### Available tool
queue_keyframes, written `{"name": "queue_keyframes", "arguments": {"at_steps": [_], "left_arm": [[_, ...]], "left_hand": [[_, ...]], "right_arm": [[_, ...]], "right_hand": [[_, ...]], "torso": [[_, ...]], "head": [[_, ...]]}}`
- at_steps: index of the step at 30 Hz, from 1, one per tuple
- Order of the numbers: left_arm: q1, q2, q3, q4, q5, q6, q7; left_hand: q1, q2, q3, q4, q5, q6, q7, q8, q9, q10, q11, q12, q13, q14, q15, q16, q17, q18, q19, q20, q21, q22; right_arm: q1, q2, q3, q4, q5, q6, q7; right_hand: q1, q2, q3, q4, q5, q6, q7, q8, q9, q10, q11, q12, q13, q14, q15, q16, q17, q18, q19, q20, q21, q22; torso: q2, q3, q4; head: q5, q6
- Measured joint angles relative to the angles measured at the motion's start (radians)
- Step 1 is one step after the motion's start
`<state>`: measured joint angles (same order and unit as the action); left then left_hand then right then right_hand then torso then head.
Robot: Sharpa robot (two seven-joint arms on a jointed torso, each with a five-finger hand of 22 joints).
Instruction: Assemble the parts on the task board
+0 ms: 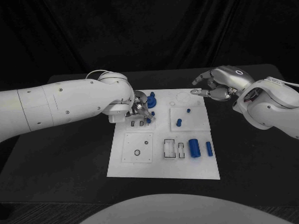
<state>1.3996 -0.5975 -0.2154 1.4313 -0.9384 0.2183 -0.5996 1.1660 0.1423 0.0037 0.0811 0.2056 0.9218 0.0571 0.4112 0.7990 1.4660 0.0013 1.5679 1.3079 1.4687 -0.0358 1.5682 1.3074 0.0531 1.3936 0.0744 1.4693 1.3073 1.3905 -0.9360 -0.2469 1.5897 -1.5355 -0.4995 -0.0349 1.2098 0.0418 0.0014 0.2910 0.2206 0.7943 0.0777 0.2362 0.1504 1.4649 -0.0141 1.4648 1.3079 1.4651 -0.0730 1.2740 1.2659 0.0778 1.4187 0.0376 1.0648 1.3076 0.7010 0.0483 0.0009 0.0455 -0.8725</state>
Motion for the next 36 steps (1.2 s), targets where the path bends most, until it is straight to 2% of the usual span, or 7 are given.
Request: {"name": "queue_keyframes", "arguments": {"at_steps": [8,11,14,17,19,25,36], "left_arm": [[0.000,-0.003,0.000,0.000,0.000,0.000,0.003],[0.000,-0.006,0.001,0.000,0.000,0.000,0.004],[0.000,-0.009,0.001,0.000,0.000,0.000,0.006],[-0.001,-0.012,0.000,0.000,0.000,0.000,0.006],[-0.001,-0.013,0.000,0.000,0.000,0.000,0.007],[-0.001,-0.022,0.000,0.001,0.000,-0.001,0.008],[-0.001,-0.049,0.000,0.010,0.000,-0.005,0.005]], "left_hand": [[0.005,-0.005,0.042,-0.022,0.040,0.003,-0.003,-0.016,0.006,-0.001,-0.001,0.000,0.000,-0.004,-0.004,0.000,0.000,0.000,-0.001,-0.001,-0.006,0.001],[0.003,-0.018,0.079,-0.037,0.083,0.004,-0.003,-0.030,0.012,-0.001,-0.001,-0.001,0.000,-0.004,-0.004,0.000,0.000,0.000,-0.001,-0.001,-0.006,0.001],[-0.009,-0.041,0.145,-0.063,0.153,0.010,-0.002,-0.044,0.020,-0.001,-0.001,0.000,0.000,-0.004,-0.003,0.000,0.000,0.000,-0.001,-0.001,-0.010,0.001],[-0.026,-0.061,0.226,-0.092,0.183,0.016,0.002,-0.050,0.035,-0.001,-0.001,0.000,0.000,-0.004,-0.004,0.000,0.000,0.000,-0.001,-0.001,-0.010,0.001],[-0.045,-0.079,0.250,-0.081,0.206,0.016,0.002,-0.054,0.047,-0.001,-0.001,0.000,0.000,-0.004,-0.003,0.000,0.000,0.000,-0.001,-0.001,-0.010,0.001],[-0.100,-0.119,0.377,-0.115,0.225,0.020,0.006,-0.054,0.080,-0.001,-0.001,0.000,0.000,-0.004,-0.003,0.000,0.000,0.000,-0.001,-0.001,-0.014,0.001],[-0.139,-0.127,0.428,-0.124,0.242,0.022,0.008,-0.054,0.105,-0.001,-0.001,0.000,0.000,-0.004,-0.003,0.000,0.000,0.000,-0.001,-0.001,-0.019,0.001]], "right_arm": [[-0.001,0.000,0.000,-0.002,0.000,0.001,-0.001],[-0.002,0.000,0.000,-0.002,0.000,0.001,-0.001],[-0.003,0.000,0.000,-0.002,0.000,0.001,-0.001],[-0.004,0.000,0.000,-0.003,0.000,0.002,-0.001],[-0.004,-0.001,0.000,-0.003,0.000,0.002,-0.002],[-0.005,-0.001,0.000,-0.003,0.000,0.003,-0.002],[-0.007,-0.006,0.000,-0.003,0.000,0.006,-0.004]], "right_hand": [[0.005,0.005,0.000,0.000,0.027,0.001,-0.001,0.000,-0.006,0.000,0.000,0.000,0.000,0.000,0.000,0.000,-0.004,0.000,0.000,0.000,-0.004,0.000],[0.007,0.007,0.000,0.000,0.027,0.001,-0.001,0.000,-0.006,0.000,0.000,0.000,0.000,0.000,0.000,0.000,-0.005,0.000,0.000,0.000,-0.010,0.000],[0.007,0.007,0.000,0.000,0.027,0.001,-0.001,0.000,-0.006,0.000,0.000,0.000,0.000,0.000,0.000,0.000,-0.006,0.000,0.000,0.000,-0.010,0.000],[0.007,0.007,0.000,0.000,0.027,0.001,-0.001,0.000,-0.006,0.000,0.000,-0.004,0.000,0.000,0.000,-0.004,-0.007,0.000,0.000,0.000,-0.010,0.000],[0.007,0.007,0.000,0.000,0.027,0.001,-0.001,0.000,-0.006,0.000,0.000,-0.004,0.000,0.000,0.000,-0.004,-0.007,0.000,0.000,0.000,-0.010,0.000],[0.007,0.007,0.000,0.000,0.031,0.001,-0.001,0.000,-0.007,0.000,0.000,-0.004,0.000,0.000,0.000,-0.008,-0.010,0.000,0.000,0.000,-0.015,0.000],[0.007,0.007,0.000,0.000,0.031,0.001,-0.001,0.000,-0.008,-0.004,-0.004,-0.010,0.000,0.000,0.000,-0.012,-0.018,0.000,0.000,0.000,-0.025,0.000]], "torso": [[-0.001,0.0001,-0.0005],[-0.001,0.0001,-0.0003],[-0.001,0.0001,-0.0001],[0.000,0.0000,-0.0001],[0.000,-0.0003,-0.0001],[0.000,-0.0007,0.0000],[0.000,-0.0010,0.0009]], "head": [[-0.002,0.000],[-0.002,0.000],[-0.002,0.000],[0.000,0.000],[0.001,0.000],[0.003,0.000],[0.004,0.000]]}}
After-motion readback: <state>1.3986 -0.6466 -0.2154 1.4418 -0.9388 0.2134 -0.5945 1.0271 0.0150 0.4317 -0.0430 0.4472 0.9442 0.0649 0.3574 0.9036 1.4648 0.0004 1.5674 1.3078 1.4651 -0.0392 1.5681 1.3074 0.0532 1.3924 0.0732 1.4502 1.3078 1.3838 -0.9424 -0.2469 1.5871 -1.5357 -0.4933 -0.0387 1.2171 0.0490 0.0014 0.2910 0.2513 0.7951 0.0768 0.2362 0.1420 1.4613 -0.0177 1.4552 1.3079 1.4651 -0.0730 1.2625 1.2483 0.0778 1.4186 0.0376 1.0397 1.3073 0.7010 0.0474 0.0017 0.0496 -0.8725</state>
